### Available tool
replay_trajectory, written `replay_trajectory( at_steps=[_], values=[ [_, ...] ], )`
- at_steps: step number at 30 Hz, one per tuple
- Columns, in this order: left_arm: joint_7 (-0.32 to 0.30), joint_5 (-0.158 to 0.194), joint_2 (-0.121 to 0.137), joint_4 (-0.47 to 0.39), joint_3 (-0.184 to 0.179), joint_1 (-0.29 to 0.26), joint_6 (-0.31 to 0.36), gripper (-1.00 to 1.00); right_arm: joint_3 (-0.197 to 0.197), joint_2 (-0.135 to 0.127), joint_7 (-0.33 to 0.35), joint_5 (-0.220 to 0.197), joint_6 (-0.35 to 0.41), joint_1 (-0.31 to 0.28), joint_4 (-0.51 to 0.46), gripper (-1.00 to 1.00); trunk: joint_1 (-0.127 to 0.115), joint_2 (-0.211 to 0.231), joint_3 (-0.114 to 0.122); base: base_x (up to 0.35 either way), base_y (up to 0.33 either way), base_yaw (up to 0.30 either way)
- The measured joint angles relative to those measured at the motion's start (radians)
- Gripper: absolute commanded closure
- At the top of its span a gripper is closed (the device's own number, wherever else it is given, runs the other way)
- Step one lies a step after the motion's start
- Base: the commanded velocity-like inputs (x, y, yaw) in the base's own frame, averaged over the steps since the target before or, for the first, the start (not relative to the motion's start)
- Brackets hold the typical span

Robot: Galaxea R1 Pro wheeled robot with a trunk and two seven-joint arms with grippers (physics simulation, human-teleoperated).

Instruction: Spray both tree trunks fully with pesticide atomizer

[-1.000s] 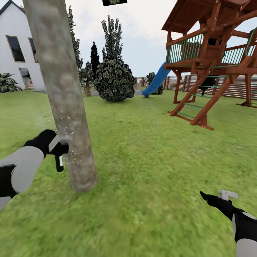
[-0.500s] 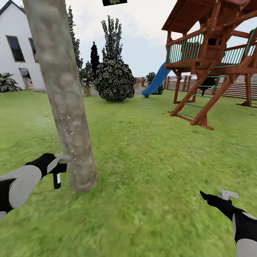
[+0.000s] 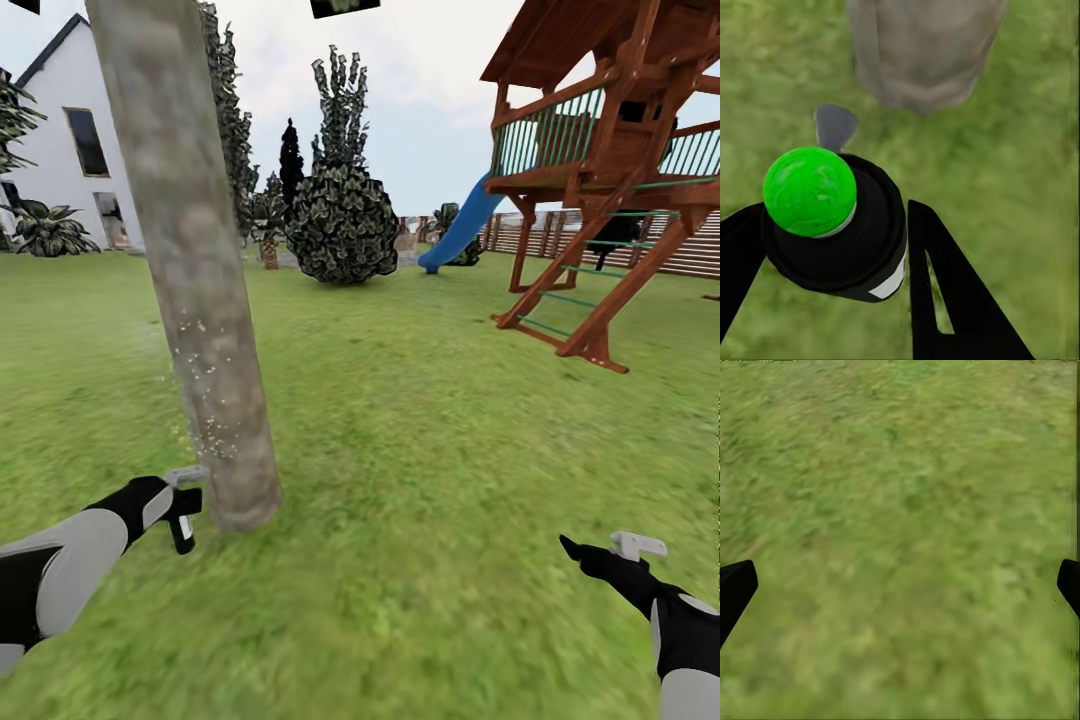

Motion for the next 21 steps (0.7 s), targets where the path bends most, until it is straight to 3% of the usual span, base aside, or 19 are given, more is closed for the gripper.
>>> replay_trajectory(
  at_steps=[3,10,21],
  values=[
    [0.002,0.028,0.001,-0.003,-0.002,0.001,-0.003,1.00,0.001,0.001,0.000,0.000,0.000,0.000,0.000,-1.00,0.000,0.000,0.000,0.125,-0.313,0.207],
    [0.002,0.031,0.002,-0.001,-0.003,0.002,-0.004,1.00,0.001,0.001,-0.001,0.000,0.004,0.000,0.000,-1.00,0.000,0.000,0.000,0.049,-0.319,0.244],
    [0.002,0.031,-0.001,-0.001,-0.003,0.002,-0.004,1.00,0.001,-0.001,-0.001,0.001,-0.002,0.000,0.001,-1.00,0.000,0.000,0.000,0.000,-0.329,0.016]
  ],
)
